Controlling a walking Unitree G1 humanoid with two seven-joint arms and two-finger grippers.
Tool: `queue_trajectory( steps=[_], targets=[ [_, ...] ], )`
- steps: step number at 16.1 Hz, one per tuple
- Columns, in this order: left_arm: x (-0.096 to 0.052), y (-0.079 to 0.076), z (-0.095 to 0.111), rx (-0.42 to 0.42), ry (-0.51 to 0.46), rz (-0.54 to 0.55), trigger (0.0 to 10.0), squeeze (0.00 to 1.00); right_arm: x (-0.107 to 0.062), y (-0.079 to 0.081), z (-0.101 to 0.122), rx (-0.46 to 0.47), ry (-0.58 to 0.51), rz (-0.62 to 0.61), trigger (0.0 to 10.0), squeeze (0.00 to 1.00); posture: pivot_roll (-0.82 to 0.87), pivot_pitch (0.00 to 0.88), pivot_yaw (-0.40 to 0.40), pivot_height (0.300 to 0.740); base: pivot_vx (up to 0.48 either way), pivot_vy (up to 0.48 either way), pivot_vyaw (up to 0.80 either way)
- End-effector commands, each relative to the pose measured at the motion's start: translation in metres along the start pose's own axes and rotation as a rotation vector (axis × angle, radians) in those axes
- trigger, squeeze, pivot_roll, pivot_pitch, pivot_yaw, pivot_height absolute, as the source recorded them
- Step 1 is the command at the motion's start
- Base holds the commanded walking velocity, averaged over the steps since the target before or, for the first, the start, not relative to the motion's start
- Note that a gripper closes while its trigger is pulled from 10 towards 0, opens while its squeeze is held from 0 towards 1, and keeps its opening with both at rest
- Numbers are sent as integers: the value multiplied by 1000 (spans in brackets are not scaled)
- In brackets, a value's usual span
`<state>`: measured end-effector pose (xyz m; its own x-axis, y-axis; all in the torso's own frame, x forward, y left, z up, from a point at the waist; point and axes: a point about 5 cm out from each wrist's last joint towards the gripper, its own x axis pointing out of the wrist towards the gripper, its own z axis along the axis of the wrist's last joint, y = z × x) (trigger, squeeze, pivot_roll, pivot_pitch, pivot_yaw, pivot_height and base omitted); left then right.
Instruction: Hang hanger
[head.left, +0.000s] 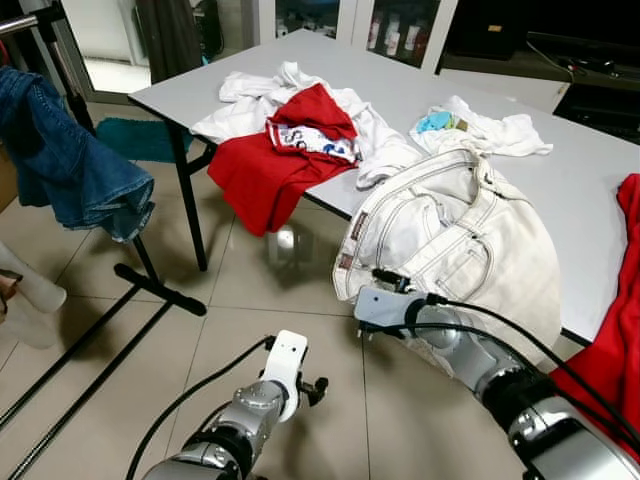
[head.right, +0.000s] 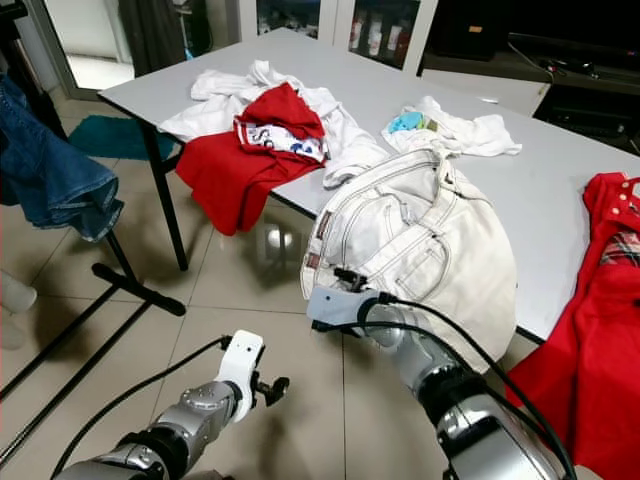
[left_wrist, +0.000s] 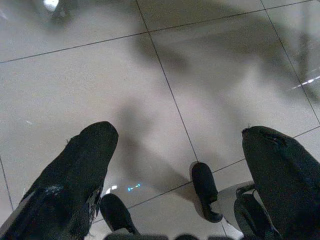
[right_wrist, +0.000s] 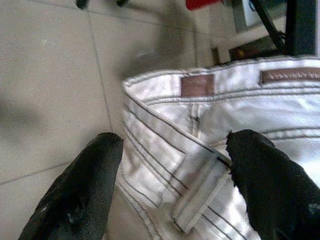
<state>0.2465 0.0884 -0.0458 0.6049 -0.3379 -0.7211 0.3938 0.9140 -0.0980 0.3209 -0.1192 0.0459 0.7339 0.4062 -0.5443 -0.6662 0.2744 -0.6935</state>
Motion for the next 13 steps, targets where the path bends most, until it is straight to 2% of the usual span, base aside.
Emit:
queue_trajectory(
  steps=[1, 4, 5, 7, 8, 11, 13],
  targets=[
    [2, -4, 8, 28, -19, -22, 10000, 0, 2, -12, 0, -47, 43, -65, 10000, 0, -9, 0, -60, 740, 0, 0, 0],
    [2, -5, 10, 33, -21, -26, 10000, 0, 7, -23, 3, -44, 74, -141, 10000, 0, -8, 0, -58, 740, 0, 0, 0],
    [2, -5, 10, 34, -22, -26, 10000, 0, 7, -26, 5, -4, 61, -157, 10000, 0, -9, 0, -56, 740, 0, 0, 0],
    [2, -5, 10, 33, -27, -27, 10000, 0, 4, -32, 7, 160, 14, -201, 10000, 0, -13, 0, -49, 740, 0, 0, 0],
    [2, -4, 11, 29, -35, -25, 10000, 0, 0, -34, 4, 279, -23, -240, 10000, 0, -13, 0, -49, 740, 0, 0, 0],
    [1, -1, 13, 21, -44, -22, 10000, 0, -9, -33, -4, 473, -82, -329, 10000, 0, -28, 0, -36, 740, 0, 0, 0],
    [1, 0, 15, 23, -51, -21, 10000, 0, -20, -32, -11, 660, -129, -362, 10000, 0, -38, 0, -32, 740, 0, 0, 0]
  ],
)
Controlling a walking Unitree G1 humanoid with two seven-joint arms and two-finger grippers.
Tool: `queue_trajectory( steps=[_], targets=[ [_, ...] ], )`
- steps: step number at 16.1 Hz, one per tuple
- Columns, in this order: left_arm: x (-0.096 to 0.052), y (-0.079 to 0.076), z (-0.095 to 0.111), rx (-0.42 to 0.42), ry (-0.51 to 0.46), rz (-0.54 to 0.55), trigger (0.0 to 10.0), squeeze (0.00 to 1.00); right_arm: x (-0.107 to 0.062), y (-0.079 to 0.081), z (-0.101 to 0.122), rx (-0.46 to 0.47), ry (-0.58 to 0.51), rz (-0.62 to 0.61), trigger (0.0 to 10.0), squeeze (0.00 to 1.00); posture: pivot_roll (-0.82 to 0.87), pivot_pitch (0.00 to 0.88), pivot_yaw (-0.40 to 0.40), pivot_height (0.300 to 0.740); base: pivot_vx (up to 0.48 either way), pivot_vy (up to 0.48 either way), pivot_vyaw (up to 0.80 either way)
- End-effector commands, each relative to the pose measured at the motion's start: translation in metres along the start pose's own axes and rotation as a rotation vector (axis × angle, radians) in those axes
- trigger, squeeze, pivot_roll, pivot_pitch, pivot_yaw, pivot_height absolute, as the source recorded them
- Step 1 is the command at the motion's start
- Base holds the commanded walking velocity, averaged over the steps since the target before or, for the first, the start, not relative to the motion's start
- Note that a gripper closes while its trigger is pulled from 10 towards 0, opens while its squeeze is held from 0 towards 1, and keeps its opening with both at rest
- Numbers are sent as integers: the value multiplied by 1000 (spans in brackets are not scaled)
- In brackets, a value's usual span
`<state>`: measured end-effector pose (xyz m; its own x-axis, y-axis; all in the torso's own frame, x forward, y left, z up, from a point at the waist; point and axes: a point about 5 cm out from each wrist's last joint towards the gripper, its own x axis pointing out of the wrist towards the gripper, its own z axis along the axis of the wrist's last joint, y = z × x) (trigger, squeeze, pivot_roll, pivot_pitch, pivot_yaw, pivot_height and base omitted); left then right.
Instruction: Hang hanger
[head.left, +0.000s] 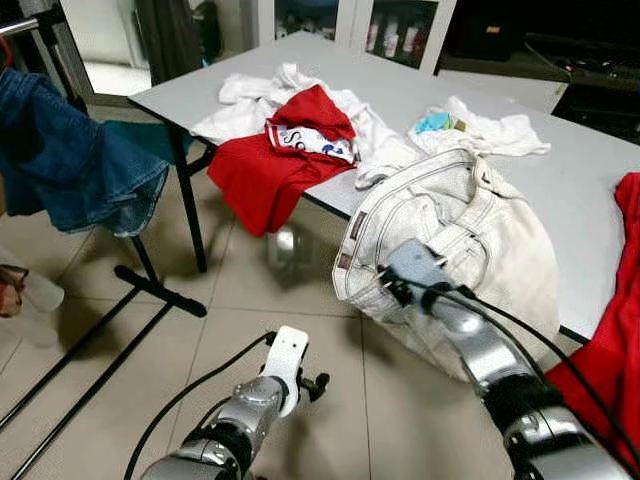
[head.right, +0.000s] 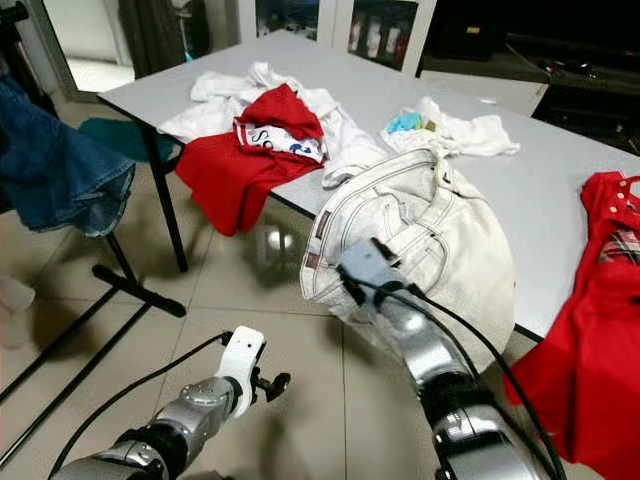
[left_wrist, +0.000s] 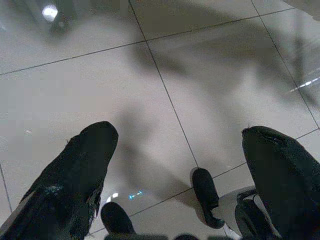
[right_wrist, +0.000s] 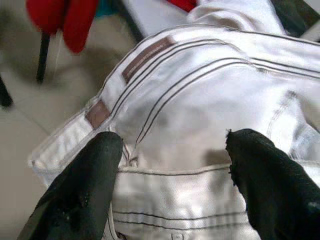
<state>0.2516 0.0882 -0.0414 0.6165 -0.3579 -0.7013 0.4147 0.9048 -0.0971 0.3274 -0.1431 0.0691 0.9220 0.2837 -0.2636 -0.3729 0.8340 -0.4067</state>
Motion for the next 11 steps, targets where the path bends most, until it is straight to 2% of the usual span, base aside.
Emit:
queue_trajectory(
  steps=[1, 3, 4, 7, 9, 10, 11],
  targets=[
    [1, -1, 10, 4, -28, -5, 10000, 0, -3, -5, 3, 70, -23, -12, 10000, 0, -38, 0, -32, 740, 0, 0, 0],
    [2, -2, 13, -4, -43, -9, 10000, 0, -13, -4, 3, 145, -69, -11, 10000, 0, -45, 0, -32, 740, 0, 0, 0],
    [2, -2, 18, -22, -70, -17, 10000, 0, -22, -4, 5, 203, -130, -43, 10000, 0, -46, 0, -32, 740, 0, 0, 0],
    [1, -1, 28, -85, -147, -40, 10000, 0, -45, -12, 6, 350, -219, -154, 10000, 0, -47, 0, -31, 740, 0, 0, 0],
    [-2, 2, 42, -105, -259, -59, 10000, 0, -56, -16, 4, 377, -244, -209, 10000, 0, -53, 0, -26, 740, 0, 0, 0],
    [-7, 4, 57, -112, -376, -82, 10000, 0, -63, -19, 2, 365, -239, -239, 10000, 0, -56, 0, -22, 740, 0, 0, 0],
    [-8, 5, 62, -107, -405, -88, 10000, 0, -65, -21, 0, 365, -235, -248, 10000, 0, -57, 0, -21, 740, 0, 0, 0]
  ],
)
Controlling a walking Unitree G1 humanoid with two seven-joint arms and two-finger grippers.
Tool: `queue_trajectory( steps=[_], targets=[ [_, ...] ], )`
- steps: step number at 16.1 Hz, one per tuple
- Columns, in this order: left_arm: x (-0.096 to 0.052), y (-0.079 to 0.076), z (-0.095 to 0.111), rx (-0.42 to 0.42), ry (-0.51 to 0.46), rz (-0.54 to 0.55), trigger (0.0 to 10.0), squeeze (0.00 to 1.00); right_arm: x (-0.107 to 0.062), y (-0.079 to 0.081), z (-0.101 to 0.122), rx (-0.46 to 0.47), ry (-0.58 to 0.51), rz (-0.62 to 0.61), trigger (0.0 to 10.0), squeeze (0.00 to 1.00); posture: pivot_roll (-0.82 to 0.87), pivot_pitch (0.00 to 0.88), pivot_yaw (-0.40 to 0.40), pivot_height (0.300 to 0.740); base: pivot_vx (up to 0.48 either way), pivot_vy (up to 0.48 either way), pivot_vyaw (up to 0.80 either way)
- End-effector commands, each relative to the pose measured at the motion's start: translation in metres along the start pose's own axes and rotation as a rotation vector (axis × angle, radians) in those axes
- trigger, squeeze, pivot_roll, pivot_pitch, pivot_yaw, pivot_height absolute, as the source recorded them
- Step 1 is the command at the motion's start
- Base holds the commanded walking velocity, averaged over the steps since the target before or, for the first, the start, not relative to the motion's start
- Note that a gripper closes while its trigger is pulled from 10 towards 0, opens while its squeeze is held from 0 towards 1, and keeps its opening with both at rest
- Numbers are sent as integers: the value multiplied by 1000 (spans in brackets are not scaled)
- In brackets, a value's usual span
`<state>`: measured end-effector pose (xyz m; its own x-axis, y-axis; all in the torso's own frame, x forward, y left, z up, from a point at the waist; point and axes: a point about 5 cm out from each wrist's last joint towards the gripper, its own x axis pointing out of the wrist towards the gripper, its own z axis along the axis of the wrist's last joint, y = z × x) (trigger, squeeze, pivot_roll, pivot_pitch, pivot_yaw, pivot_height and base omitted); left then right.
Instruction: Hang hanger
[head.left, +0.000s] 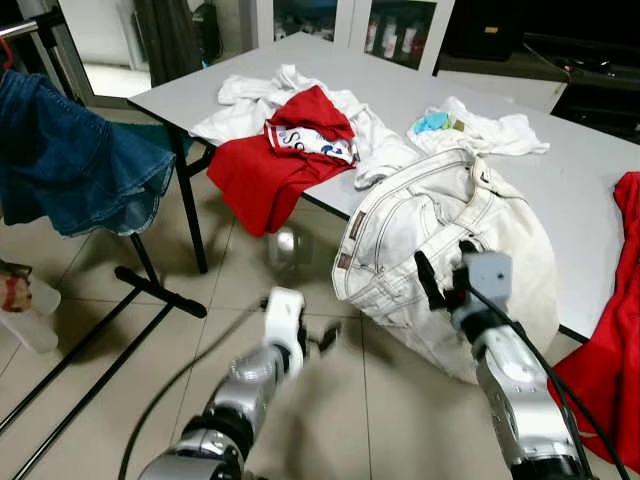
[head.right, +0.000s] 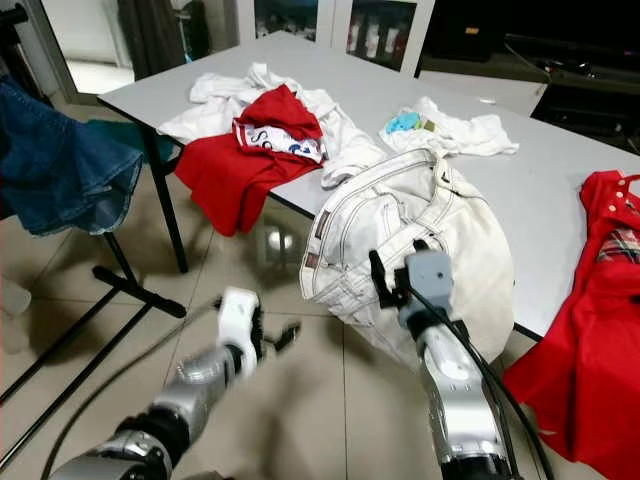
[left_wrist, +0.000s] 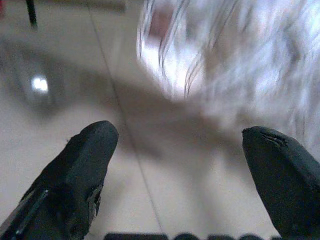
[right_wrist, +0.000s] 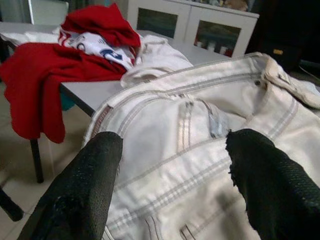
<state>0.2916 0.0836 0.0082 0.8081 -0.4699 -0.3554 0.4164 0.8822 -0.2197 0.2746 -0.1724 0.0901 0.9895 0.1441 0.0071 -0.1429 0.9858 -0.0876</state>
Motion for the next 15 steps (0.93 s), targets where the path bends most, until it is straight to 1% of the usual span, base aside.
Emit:
queue_trajectory(
  steps=[1, 3, 5, 6, 7, 8, 9, 10, 11, 13, 15],
  targets=[
    [0, -2, 6, 5, -46, -25, 10000, 0, -3, -10, 5, 1, -14, -48, 10000, 0, -56, 0, -20, 740, 0, 0, 0],
    [-1, -3, 21, 28, -144, -75, 10000, 0, -11, -18, 5, 2, -11, -81, 10000, 0, -52, 0, -19, 740, 0, 0, 0],
    [-4, -7, 30, 106, -209, -133, 10000, 0, -18, -21, 6, 0, -15, -103, 10000, 0, -49, 0, -21, 740, 0, 0, 0],
    [-4, -8, 31, 122, -219, -142, 10000, 0, -20, -22, 6, -1, -16, -105, 10000, 0, -49, 0, -20, 740, 0, 0, 0],
    [-8, -10, 36, 167, -259, -168, 10000, 0, -25, -22, 7, 0, -19, -108, 10000, 0, -47, 0, -19, 740, 0, 0, 0],
    [-14, -10, 43, 205, -310, -193, 10000, 0, -35, -21, 8, 18, -21, -91, 10000, 0, -46, 0, -16, 740, 0, 0, 0],
    [-17, -10, 44, 231, -325, -206, 10000, 0, -40, -20, 7, 27, -11, -80, 10000, 0, -45, 0, -15, 740, 0, 0, 0],
    [-22, -10, 45, 280, -335, -223, 10000, 0, -47, -18, 6, 41, 2, -60, 10000, 0, -44, 0, -15, 740, 0, 0, 0],
    [-28, -8, 45, 316, -348, -216, 10000, 0, -55, -17, 6, 39, 6, -50, 10000, 0, -48, 0, -9, 740, 0, 0, 0],
    [-32, -5, 47, 313, -362, -191, 10000, 0, -59, -18, 7, 34, 3, -56, 10000, 0, -51, 0, -7, 740, 0, 0, 0],
    [-37, 2, 52, 299, -379, -127, 10000, 0, -64, -22, 11, 31, -2, -79, 10000, 0, -52, 0, -2, 740, 0, 0, 0]
  ],
)
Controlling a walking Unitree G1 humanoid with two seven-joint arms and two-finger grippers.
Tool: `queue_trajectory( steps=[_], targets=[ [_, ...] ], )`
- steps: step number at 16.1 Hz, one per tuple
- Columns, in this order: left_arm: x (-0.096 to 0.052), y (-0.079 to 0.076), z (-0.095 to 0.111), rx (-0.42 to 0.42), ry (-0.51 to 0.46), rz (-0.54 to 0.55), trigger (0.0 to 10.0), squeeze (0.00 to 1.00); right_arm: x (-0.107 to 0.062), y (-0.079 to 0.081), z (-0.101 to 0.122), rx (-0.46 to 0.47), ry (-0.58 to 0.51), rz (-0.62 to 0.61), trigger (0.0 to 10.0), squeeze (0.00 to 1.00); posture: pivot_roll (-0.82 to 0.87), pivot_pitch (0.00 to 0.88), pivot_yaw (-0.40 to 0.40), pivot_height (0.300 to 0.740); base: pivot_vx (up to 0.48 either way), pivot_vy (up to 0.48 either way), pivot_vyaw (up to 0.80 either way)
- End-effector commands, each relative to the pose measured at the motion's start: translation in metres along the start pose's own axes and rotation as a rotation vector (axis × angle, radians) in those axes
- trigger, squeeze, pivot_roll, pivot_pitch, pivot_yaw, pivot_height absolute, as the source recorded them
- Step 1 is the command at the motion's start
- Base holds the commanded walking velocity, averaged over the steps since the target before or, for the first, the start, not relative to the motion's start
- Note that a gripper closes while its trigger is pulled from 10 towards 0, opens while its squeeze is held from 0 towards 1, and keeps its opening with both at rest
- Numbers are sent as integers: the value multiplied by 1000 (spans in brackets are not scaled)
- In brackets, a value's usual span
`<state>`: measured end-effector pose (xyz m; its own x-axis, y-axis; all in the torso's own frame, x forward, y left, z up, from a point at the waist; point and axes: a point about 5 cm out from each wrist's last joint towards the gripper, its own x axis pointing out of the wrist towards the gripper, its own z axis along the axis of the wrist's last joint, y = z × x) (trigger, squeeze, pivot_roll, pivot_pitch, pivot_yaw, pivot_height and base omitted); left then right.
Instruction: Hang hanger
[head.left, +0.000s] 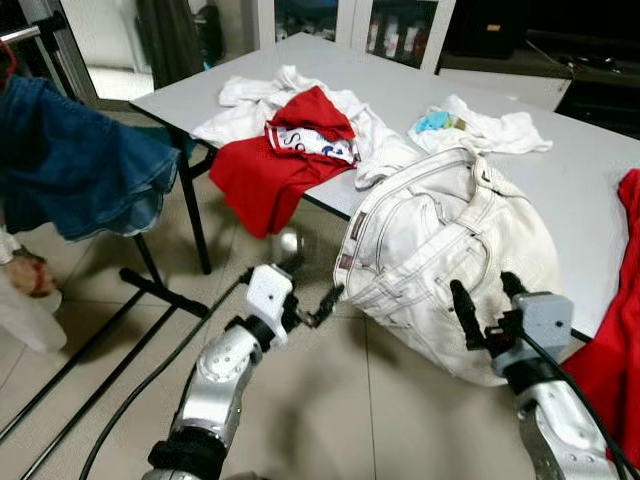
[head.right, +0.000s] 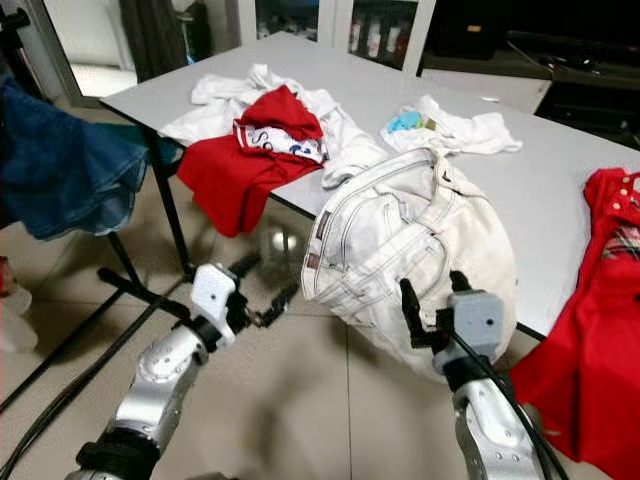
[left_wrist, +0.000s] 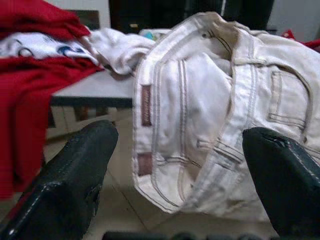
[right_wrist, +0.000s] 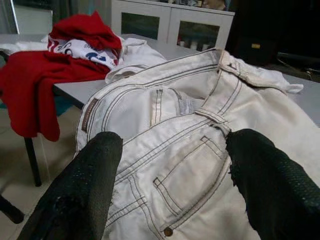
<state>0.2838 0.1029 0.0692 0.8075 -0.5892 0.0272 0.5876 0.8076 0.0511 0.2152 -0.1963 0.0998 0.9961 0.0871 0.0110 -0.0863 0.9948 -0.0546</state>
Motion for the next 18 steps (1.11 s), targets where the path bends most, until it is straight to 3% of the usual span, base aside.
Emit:
queue_trajectory(
  steps=[1, 7, 10, 14, 18],
  targets=[
    [-5, 5, 0, -27, 12, 42, 10000, 0, -5, -6, 4, -2, 0, -19, 10000, 0, -52, 0, -1, 740, 0, 0, 0],
    [-13, 0, -3, -52, 86, -6, 10000, 0, -14, -9, 0, -31, 40, -34, 10000, 0, -52, 0, -1, 740, 0, 0, 0],
    [-18, -1, 2, -62, 100, -60, 10000, 0, -31, -10, -3, -18, 64, -72, 10000, 0, -67, 0, 10, 740, 0, 0, 0],
    [-33, -3, 5, -58, 149, -200, 10000, 0, -44, -9, -2, -60, 80, 2, 10000, 0, -98, 0, 38, 740, 0, 0, 0],
    [-34, -6, 9, -60, 160, -242, 10000, 0, -48, -9, -1, -88, 72, 31, 10000, 0, -116, 0, 52, 740, 0, 0, 0]
  ],
)
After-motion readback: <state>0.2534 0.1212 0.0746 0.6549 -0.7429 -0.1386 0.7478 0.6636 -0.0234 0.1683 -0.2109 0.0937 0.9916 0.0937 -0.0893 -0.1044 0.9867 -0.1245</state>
